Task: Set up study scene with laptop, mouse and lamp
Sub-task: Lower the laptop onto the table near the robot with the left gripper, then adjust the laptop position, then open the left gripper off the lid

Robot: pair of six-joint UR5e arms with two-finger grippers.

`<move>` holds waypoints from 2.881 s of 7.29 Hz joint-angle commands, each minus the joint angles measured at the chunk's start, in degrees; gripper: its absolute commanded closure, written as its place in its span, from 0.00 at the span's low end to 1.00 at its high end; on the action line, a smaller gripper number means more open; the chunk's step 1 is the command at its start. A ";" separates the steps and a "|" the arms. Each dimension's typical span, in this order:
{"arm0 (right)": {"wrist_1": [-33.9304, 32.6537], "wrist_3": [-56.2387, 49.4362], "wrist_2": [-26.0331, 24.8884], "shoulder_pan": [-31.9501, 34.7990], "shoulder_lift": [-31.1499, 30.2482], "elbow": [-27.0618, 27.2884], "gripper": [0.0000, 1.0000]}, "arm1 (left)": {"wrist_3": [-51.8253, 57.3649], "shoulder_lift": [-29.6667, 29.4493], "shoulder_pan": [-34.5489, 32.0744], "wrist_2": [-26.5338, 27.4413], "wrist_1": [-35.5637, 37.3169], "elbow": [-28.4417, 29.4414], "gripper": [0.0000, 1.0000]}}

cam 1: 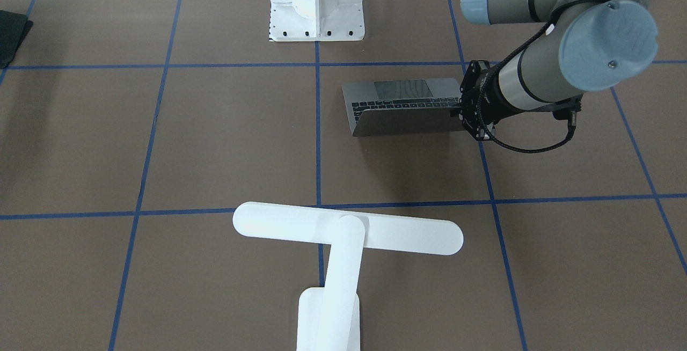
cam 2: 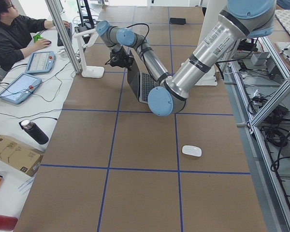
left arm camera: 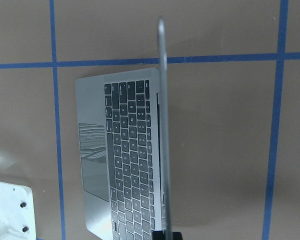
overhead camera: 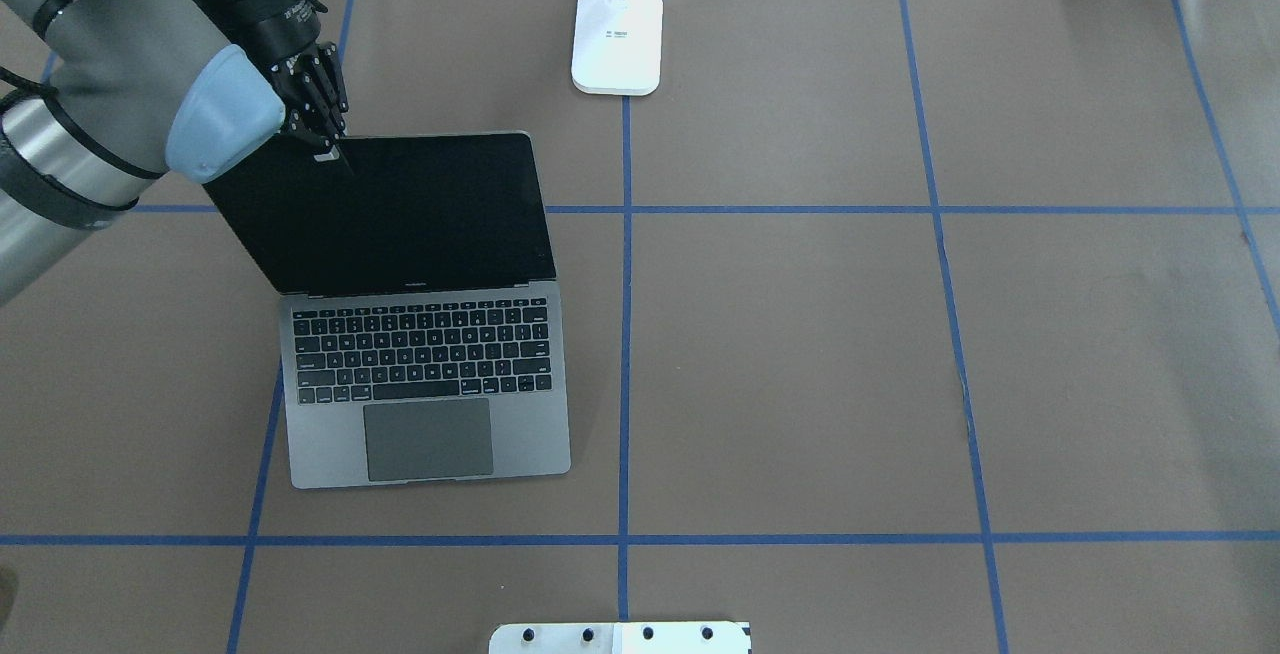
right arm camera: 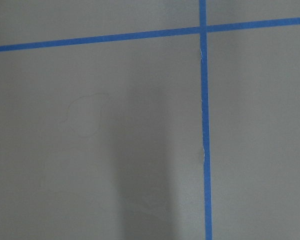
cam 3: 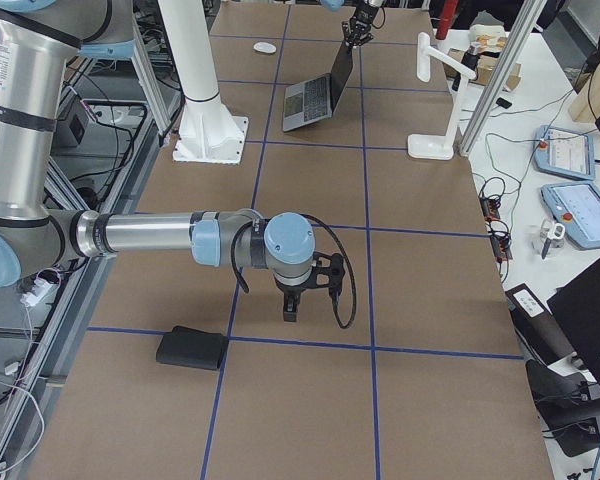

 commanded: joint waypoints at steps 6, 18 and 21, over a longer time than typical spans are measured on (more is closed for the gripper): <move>0.00 0.00 0.00 0.00 -0.09 -0.05 0.01 | -4.01 -1.41 0.31 -0.18 -9.58 6.58 1.00; 2.81 -0.71 -1.57 1.41 -2.38 0.30 0.01 | -3.75 1.57 -0.73 1.05 -11.87 -1.24 0.00; 2.55 -0.44 -3.69 1.84 -3.95 2.05 0.01 | -2.09 1.66 -0.83 3.77 -11.70 -6.31 0.00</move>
